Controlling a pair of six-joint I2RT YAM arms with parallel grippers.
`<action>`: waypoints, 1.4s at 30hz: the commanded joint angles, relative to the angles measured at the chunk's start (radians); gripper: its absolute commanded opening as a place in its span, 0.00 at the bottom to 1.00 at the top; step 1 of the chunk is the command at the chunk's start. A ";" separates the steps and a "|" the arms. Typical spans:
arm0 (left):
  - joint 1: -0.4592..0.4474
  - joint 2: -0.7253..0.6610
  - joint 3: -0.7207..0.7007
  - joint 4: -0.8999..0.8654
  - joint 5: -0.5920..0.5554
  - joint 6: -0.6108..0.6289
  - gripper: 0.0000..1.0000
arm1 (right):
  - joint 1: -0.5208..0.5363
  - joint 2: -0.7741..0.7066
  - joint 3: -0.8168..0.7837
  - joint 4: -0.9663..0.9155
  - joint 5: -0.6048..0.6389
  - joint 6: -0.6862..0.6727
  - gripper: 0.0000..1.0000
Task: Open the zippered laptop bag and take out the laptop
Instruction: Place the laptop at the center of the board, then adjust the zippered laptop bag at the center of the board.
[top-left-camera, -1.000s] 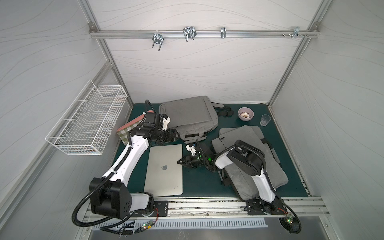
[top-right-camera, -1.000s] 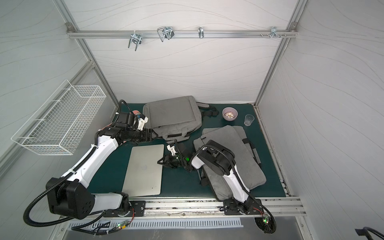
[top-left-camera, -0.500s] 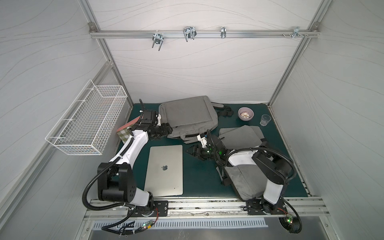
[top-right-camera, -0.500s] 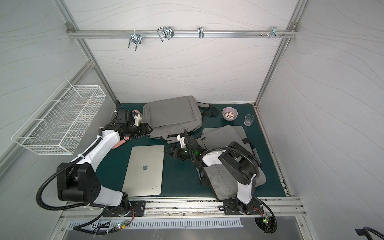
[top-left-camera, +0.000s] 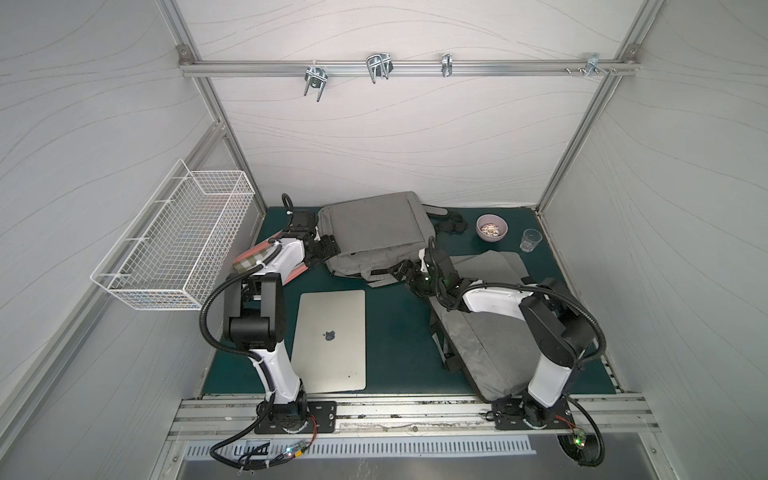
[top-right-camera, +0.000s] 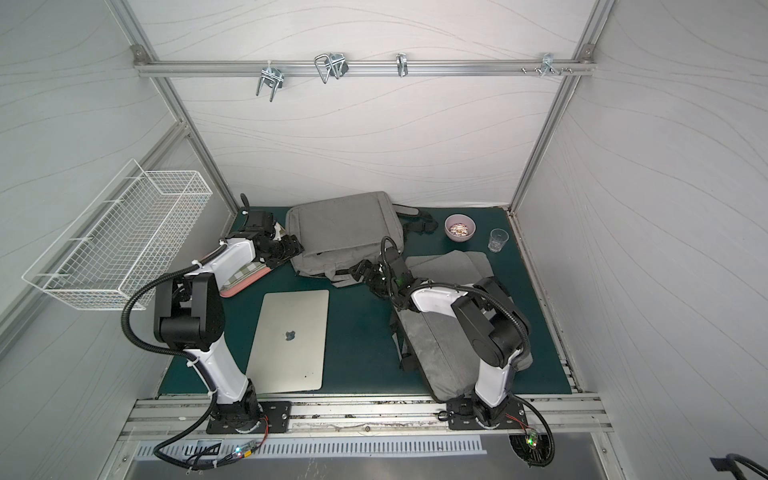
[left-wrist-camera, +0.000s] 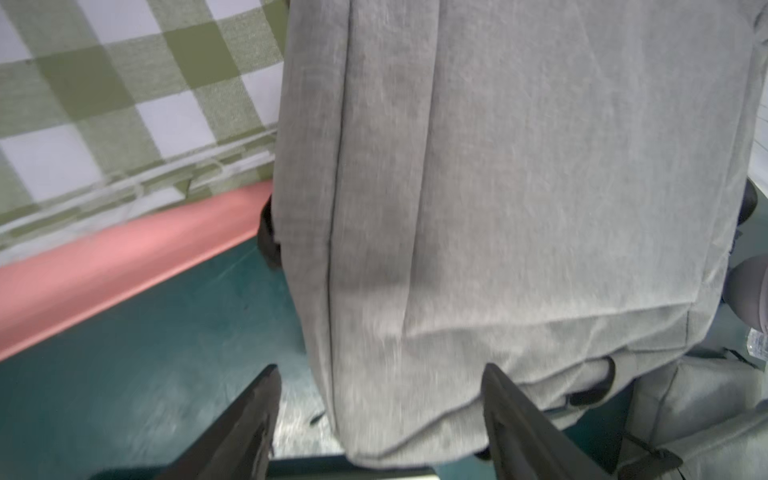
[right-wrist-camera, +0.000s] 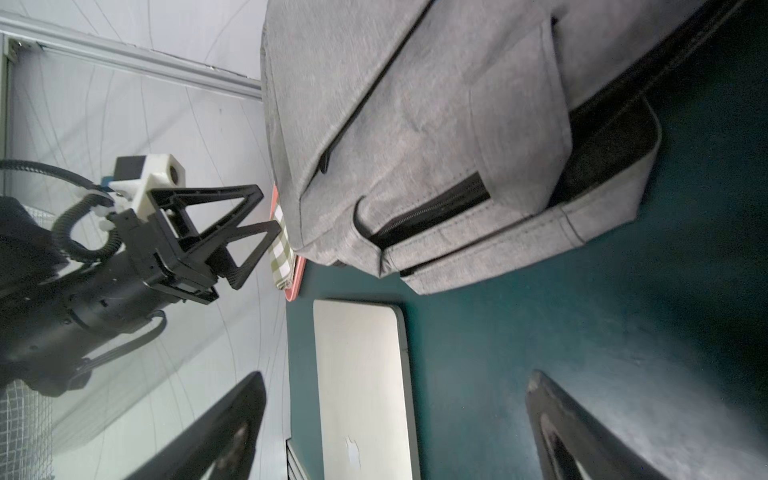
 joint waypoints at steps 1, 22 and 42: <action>0.014 0.054 0.068 0.011 -0.012 -0.005 0.76 | -0.007 0.056 0.063 -0.102 0.062 0.086 0.97; 0.025 0.143 0.059 0.010 0.082 -0.039 0.36 | -0.012 0.377 0.373 -0.161 0.086 0.257 0.86; -0.022 -0.027 0.004 -0.125 0.276 -0.043 0.00 | -0.058 0.475 0.460 -0.038 0.135 0.315 0.47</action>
